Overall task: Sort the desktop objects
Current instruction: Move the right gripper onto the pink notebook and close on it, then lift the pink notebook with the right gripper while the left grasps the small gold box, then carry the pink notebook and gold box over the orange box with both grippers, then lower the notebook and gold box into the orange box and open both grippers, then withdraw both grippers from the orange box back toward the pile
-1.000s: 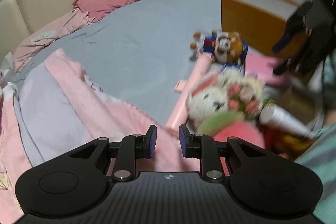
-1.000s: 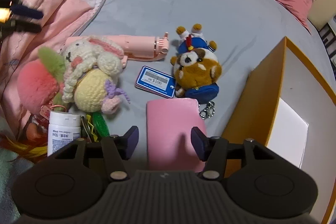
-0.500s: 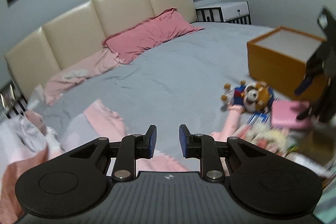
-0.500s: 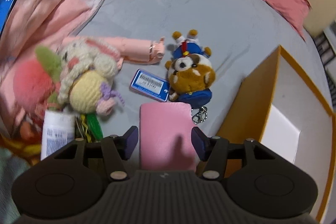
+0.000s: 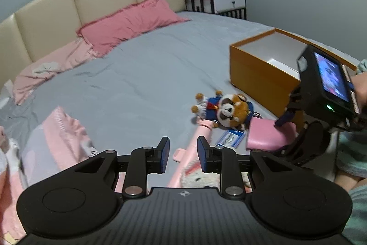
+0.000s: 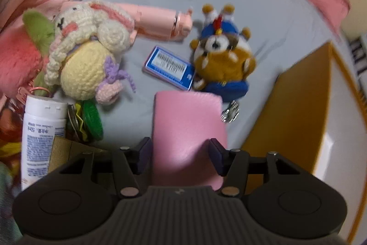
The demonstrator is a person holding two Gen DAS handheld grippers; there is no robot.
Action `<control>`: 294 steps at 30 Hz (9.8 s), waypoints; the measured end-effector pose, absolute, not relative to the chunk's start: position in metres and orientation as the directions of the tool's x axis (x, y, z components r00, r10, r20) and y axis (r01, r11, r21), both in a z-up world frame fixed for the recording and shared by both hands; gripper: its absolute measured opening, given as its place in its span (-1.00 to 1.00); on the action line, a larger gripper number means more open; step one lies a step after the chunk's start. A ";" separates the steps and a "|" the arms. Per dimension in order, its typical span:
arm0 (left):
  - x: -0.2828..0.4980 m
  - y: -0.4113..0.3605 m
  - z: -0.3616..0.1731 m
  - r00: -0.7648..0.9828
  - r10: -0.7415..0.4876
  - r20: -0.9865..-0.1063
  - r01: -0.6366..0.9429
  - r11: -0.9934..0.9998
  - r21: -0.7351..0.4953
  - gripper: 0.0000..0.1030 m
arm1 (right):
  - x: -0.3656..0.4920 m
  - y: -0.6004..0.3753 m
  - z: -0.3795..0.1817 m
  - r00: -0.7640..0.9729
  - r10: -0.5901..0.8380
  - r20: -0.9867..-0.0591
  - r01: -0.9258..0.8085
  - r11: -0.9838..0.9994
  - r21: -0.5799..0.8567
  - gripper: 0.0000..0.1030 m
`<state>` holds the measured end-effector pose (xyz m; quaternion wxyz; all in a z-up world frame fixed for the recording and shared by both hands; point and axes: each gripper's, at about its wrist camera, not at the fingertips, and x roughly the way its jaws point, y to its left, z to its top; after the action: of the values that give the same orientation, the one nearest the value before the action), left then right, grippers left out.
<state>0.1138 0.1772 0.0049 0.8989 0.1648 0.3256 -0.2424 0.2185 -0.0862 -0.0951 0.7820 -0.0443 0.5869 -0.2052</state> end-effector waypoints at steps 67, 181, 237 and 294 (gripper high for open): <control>0.067 0.097 0.002 0.406 -0.328 -0.853 0.467 0.877 -0.115 -0.26 | 0.234 -0.097 -0.068 0.193 -0.355 -0.915 0.489 0.843 -0.224 -0.50; 0.139 -0.069 0.057 0.416 -0.507 -0.755 0.184 0.860 -0.476 0.13 | -0.001 -0.133 -0.011 0.542 -0.202 -0.816 0.669 0.692 0.273 -0.21; 0.189 -0.166 0.012 0.050 -0.243 -0.969 0.559 0.811 -0.175 0.07 | -0.039 -0.199 0.007 0.372 -0.074 -0.925 0.444 0.889 0.108 -0.37; 0.124 -0.040 -0.024 0.328 -0.486 -0.810 0.225 0.873 -0.432 -0.54 | -0.025 -0.144 0.036 0.352 -0.625 -0.696 0.581 0.730 -0.361 -0.57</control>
<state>0.1243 -0.0399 -0.0242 0.8057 -0.1216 0.5362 -0.2204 -0.0251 -0.1440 0.0363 0.8219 -0.0256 0.4350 -0.3668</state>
